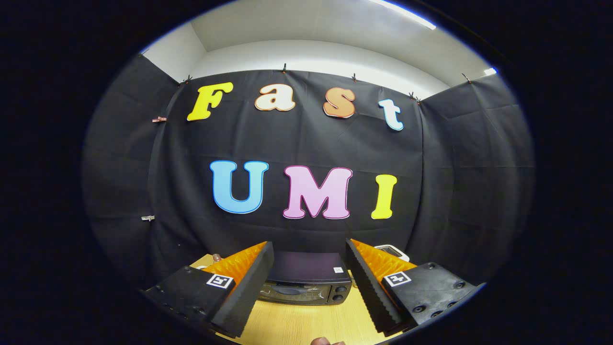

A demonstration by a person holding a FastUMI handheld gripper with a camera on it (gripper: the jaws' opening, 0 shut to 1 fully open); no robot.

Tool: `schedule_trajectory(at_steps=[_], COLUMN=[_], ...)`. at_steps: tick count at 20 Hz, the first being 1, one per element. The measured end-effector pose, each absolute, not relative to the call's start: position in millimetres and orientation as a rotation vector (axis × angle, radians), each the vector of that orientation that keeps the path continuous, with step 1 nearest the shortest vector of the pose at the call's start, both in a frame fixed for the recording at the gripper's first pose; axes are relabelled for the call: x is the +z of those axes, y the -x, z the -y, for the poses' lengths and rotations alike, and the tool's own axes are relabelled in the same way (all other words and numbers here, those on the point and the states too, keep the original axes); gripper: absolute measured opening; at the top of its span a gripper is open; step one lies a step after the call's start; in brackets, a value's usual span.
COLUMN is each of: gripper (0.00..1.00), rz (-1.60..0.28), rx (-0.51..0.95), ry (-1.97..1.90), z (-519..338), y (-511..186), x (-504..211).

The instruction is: Open the toaster oven, put the food inside, and close the toaster oven door.

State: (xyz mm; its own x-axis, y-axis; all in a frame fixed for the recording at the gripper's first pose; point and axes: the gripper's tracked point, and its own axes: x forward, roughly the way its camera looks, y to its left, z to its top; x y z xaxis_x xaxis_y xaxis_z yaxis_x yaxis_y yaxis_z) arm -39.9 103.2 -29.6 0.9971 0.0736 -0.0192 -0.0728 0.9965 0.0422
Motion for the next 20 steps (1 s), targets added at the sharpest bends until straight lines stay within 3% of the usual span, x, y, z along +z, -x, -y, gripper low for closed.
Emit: schedule_trajectory(at_steps=[20], gripper=[0.98], rz=[-0.005], rx=[0.048], ry=[-0.016], z=[-95.9], y=[44.2], x=[-29.4])
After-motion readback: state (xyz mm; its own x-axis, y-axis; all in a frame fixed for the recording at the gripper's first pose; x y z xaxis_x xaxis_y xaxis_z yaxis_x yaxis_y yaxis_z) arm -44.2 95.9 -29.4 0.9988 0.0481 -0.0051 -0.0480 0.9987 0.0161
